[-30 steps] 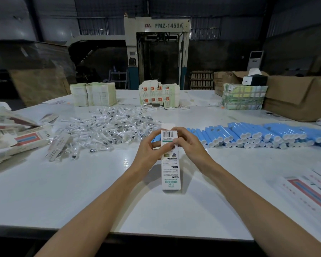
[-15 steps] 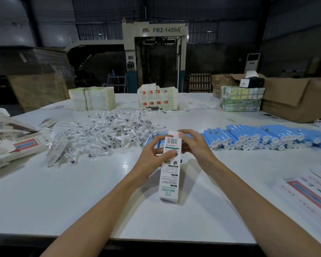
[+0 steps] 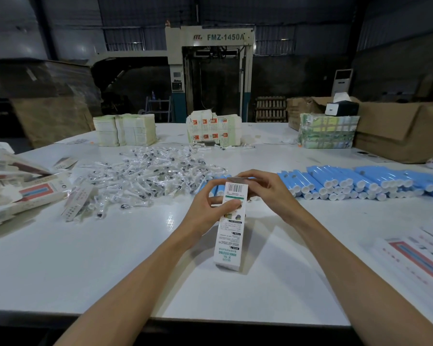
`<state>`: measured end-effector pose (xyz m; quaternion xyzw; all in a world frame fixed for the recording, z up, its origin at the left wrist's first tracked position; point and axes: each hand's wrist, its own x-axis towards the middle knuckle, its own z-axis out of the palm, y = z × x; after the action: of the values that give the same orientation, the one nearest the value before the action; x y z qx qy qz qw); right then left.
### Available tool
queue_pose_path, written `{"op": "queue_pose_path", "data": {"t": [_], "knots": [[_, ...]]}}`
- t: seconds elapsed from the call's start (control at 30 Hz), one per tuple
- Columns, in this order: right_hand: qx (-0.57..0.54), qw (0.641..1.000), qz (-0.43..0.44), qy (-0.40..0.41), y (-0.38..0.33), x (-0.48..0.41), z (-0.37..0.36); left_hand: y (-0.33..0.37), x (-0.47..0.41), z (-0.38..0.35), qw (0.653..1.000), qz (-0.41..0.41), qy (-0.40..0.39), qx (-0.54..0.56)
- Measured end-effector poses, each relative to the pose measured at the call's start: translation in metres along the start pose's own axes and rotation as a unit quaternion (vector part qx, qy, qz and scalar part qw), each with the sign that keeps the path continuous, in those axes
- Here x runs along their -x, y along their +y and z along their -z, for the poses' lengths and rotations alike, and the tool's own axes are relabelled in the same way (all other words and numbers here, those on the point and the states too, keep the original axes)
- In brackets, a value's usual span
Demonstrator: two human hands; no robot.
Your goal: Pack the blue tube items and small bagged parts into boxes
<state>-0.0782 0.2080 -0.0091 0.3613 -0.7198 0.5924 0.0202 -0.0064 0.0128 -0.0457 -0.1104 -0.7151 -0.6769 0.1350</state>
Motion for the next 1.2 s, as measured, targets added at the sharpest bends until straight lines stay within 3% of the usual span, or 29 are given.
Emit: {"op": "queue_pose_path", "data": {"t": [0.1,0.27,0.57,0.93,1.2], "knots": [[-0.047,0.998,-0.024,-0.038,-0.005,0.002,-0.002,0.002,0.0,0.002,1.0,-0.014,0.003,-0.01],[-0.115,0.99,-0.068,0.037,-0.008,-0.002,-0.01,0.002,0.001,0.002,0.999,-0.026,-0.005,-0.021],[-0.205,0.97,-0.131,0.029,-0.008,-0.001,-0.007,0.003,0.001,0.002,0.999,-0.044,-0.013,-0.023],[-0.183,0.967,-0.148,0.094,-0.009,-0.001,-0.017,-0.001,0.0,0.003,0.997,-0.054,-0.041,-0.039],[-0.131,0.983,-0.117,0.043,-0.009,0.002,-0.012,-0.001,0.0,0.004,0.998,-0.04,-0.034,-0.026]]}}
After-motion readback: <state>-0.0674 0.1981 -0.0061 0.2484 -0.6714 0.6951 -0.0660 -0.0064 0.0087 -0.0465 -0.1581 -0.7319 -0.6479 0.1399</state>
